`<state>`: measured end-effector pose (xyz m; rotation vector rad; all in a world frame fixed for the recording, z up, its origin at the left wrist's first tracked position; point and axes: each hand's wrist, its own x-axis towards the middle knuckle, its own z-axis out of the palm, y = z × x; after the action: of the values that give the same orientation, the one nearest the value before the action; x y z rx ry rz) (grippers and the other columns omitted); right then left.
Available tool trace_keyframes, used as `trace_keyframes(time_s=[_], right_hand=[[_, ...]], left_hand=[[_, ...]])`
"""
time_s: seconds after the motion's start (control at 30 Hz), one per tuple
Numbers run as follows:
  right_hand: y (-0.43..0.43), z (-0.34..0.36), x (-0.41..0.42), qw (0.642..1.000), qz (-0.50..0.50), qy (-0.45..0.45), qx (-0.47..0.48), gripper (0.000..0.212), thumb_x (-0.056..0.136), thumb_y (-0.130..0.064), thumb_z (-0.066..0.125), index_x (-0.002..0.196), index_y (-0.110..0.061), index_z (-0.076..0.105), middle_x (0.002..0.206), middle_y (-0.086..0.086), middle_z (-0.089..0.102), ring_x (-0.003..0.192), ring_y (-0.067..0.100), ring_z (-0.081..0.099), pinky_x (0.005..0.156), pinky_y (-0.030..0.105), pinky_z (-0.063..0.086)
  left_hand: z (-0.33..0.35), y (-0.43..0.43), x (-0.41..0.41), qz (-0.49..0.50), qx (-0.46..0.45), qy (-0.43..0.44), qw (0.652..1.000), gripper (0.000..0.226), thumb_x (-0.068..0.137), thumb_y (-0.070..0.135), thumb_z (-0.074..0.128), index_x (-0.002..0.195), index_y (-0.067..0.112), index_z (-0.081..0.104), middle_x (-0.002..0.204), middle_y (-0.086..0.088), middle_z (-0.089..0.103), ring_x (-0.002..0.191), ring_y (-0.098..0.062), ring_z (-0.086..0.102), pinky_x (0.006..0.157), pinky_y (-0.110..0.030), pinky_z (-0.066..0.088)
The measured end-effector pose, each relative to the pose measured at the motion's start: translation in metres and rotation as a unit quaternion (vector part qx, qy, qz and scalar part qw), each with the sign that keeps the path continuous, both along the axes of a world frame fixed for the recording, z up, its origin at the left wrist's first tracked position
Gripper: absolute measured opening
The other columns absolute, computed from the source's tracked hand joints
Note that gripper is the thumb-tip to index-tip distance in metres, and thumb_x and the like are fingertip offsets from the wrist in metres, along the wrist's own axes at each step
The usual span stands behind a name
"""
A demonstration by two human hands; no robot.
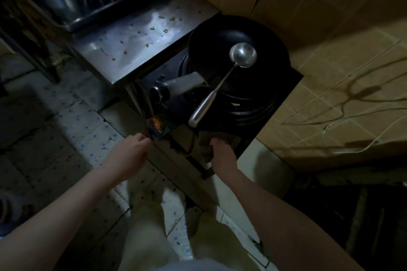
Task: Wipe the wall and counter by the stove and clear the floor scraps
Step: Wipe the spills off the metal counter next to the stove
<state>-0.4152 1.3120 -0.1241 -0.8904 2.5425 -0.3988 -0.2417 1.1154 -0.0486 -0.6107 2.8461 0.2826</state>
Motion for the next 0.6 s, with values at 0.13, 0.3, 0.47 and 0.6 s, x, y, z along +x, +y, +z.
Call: trace_keyframes(time_s=[0.13, 0.3, 0.47, 0.6], right_hand=[[0.005, 0.012, -0.008, 0.996, -0.074, -0.040, 0.005, 0.031, 0.084, 0.001, 0.048, 0.112, -0.013, 0.054, 0.113, 0.011, 0.057, 0.105, 0.029, 0.055, 0.084, 0.034, 0.045], [0.004, 0.025, -0.032, 0.961, -0.266, -0.044, 0.059, 0.043, 0.094, 0.002, 0.036, 0.133, -0.009, 0.048, 0.130, 0.016, 0.054, 0.116, 0.031, 0.054, 0.095, 0.034, 0.044], [-0.024, 0.024, -0.009, 0.950, -0.305, -0.029, 0.055, 0.038, 0.094, -0.001, 0.040, 0.130, -0.007, 0.049, 0.126, 0.015, 0.058, 0.115, 0.030, 0.055, 0.092, 0.032, 0.043], [-0.044, 0.019, 0.013, 0.945, -0.325, -0.026, -0.006, 0.029, 0.090, -0.006, 0.045, 0.114, -0.013, 0.059, 0.114, 0.011, 0.064, 0.104, 0.029, 0.059, 0.082, 0.032, 0.047]], left_hand=[[0.008, -0.050, -0.015, -0.063, -0.024, -0.019, 0.998, 0.028, 0.094, 0.024, 0.048, 0.121, 0.025, 0.054, 0.127, 0.001, 0.051, 0.104, -0.016, 0.056, 0.071, -0.023, 0.044], [0.009, -0.109, -0.032, -0.146, -0.017, -0.037, 0.988, 0.032, 0.093, 0.026, 0.049, 0.124, 0.027, 0.052, 0.128, 0.001, 0.050, 0.108, -0.018, 0.056, 0.081, -0.029, 0.047], [0.003, -0.142, -0.047, -0.186, 0.001, -0.040, 0.982, 0.033, 0.089, 0.022, 0.054, 0.122, 0.025, 0.055, 0.125, -0.001, 0.052, 0.105, -0.022, 0.056, 0.079, -0.032, 0.045], [-0.001, -0.147, -0.063, -0.197, 0.012, -0.029, 0.980, 0.034, 0.088, 0.020, 0.055, 0.122, 0.024, 0.056, 0.126, -0.002, 0.052, 0.106, -0.024, 0.056, 0.078, -0.033, 0.044]])
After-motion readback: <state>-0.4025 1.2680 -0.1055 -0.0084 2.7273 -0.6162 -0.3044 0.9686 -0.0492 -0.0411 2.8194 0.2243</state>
